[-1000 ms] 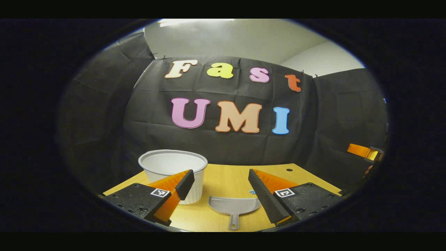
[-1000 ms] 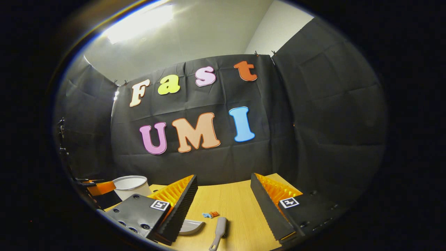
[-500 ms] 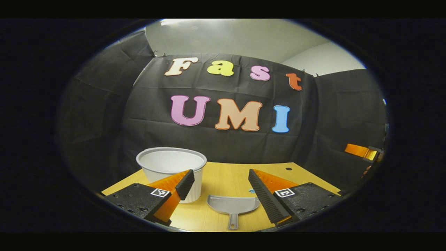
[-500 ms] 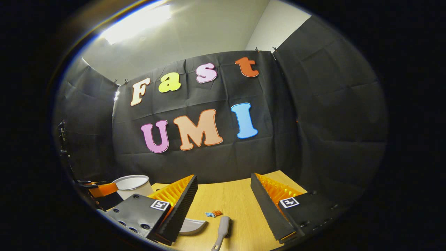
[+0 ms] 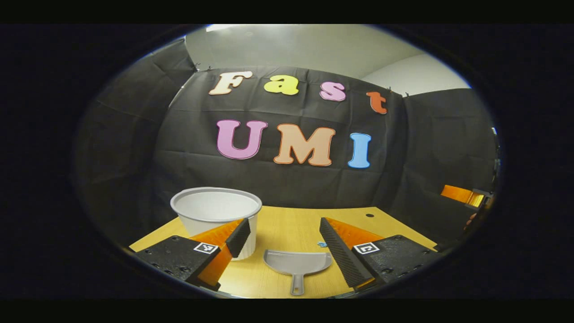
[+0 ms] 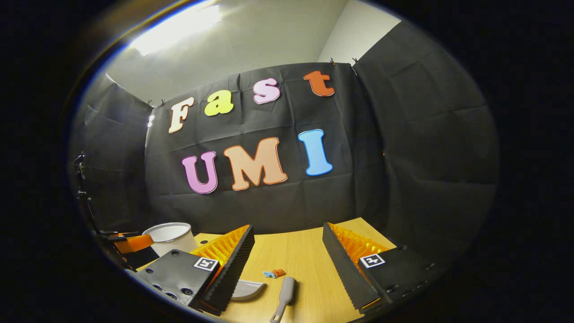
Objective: Pick up the small broom and dustpan from the desktop, sweep the trash into the dustpan with the broom, and then empty the trash into the garbage bin.
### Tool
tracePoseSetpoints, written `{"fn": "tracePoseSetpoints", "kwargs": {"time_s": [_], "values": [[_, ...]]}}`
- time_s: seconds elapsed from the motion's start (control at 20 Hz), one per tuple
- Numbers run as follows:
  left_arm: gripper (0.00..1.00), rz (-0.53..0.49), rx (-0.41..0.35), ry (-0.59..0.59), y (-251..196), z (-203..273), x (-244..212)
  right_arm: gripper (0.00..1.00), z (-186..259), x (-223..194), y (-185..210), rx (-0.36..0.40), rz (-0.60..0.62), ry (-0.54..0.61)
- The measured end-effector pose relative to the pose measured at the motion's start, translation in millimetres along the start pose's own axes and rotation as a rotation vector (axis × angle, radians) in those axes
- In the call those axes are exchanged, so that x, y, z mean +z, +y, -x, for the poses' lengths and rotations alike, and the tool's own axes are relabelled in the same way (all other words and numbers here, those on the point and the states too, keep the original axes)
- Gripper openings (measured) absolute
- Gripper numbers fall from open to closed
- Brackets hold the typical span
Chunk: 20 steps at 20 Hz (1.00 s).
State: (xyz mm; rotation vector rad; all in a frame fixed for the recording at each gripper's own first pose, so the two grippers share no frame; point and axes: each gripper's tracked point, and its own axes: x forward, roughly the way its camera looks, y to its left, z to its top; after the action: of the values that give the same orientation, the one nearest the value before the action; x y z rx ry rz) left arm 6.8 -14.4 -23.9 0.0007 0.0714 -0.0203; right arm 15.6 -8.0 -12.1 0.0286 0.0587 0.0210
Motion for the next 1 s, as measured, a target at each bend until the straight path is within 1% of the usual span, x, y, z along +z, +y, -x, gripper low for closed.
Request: {"fn": "tracePoseSetpoints", "kwargs": {"time_s": [0.05,0.1,0.25,0.3,0.45,0.6,0.7,0.75,0.8,1.0], "values": [[0.92,-0.007,0.004,0.012,0,0,-4,0.95,0,-3,-1,-0.001,-0.004,0.008],[0.93,-0.019,0.017,0.019,3,1,-5,0.98,-1,-7,-3,-0.001,-0.011,0.018],[0.93,-0.036,0.035,0.035,4,4,-11,0.98,-4,-16,-8,-0.005,-0.03,0.051],[0.92,-0.034,0.037,0.041,4,5,-12,0.98,-5,-19,-8,-0.004,-0.039,0.062],[0.93,-0.028,0.041,0.058,5,5,-17,0.98,-7,-25,-9,0.0,-0.068,0.087],[0.93,-0.038,0.048,0.086,6,2,-25,0.98,-14,-38,-12,-0.009,-0.067,0.127],[0.93,-0.044,0.039,0.12,3,-2,-39,0.98,-18,-69,-10,-0.006,-0.065,0.24],[0.93,-0.043,0.034,0.144,0,-4,-50,0.94,-19,-88,-10,-0.008,-0.063,0.307],[0.93,-0.041,0.03,0.175,-2,-5,-60,0.98,-19,-107,-10,-0.009,-0.056,0.372],[0.94,-0.041,0.025,0.357,-8,-6,-121,0.99,-22,-172,-5,-0.017,0.002,0.59]]}}
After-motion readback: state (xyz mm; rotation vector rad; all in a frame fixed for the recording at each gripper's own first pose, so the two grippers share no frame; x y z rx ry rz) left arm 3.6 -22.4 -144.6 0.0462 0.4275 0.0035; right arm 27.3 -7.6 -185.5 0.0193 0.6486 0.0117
